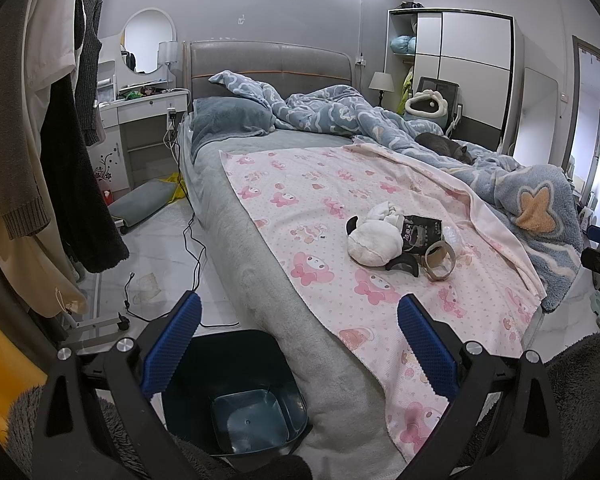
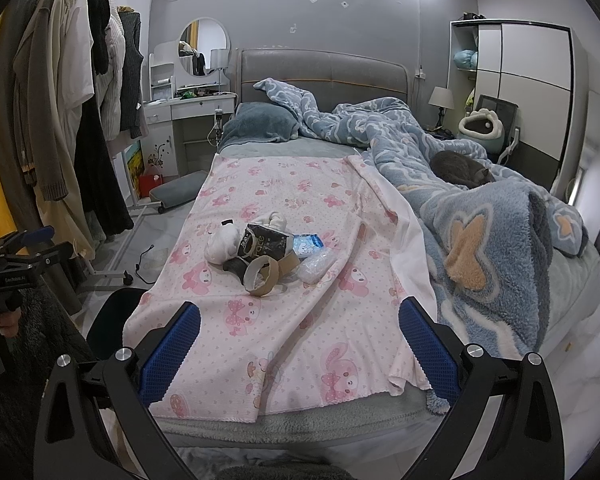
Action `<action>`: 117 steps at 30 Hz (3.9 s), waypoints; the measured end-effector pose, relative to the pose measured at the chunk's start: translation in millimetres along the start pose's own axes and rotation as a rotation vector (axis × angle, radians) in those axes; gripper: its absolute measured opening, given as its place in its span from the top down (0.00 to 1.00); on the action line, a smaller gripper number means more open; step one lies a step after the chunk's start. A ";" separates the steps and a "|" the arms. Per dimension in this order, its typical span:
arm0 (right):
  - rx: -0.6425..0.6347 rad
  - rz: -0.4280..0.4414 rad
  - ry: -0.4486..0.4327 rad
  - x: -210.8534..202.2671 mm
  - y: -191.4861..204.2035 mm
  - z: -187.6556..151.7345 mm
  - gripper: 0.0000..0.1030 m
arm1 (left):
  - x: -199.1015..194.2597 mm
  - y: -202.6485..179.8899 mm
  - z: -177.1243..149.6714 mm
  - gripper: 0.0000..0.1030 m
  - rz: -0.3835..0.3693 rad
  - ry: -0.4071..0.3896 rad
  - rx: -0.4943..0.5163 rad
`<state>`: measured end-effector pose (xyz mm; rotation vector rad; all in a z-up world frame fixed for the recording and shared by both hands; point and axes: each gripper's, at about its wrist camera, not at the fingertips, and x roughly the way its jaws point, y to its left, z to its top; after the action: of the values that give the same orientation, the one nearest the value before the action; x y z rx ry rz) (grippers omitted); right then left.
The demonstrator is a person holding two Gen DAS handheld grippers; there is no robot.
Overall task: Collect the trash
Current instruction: 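Grasp the white cloth ball with the left gripper while the right gripper grasps the brown tape roll, then carry the white cloth with the left gripper while the right gripper carries the tape roll to the bin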
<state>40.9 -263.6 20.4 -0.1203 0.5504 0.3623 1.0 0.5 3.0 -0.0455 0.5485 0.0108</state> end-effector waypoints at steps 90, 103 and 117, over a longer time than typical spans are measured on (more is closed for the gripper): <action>0.318 0.340 0.143 201.1 7.8 -0.5 0.83 | 249.9 -26.4 29.8 0.09 -0.567 0.326 -0.265; 0.334 0.333 0.116 190.1 19.1 2.5 0.83 | 239.9 -31.0 36.1 0.51 -0.470 0.324 -0.203; 0.334 0.356 0.088 183.7 70.5 21.2 0.83 | 191.4 11.9 29.2 0.51 -0.287 0.246 0.017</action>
<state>170.6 -137.8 -60.3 0.2892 0.7136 0.6069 179.2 13.3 -72.4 -0.1100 0.7840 -0.2827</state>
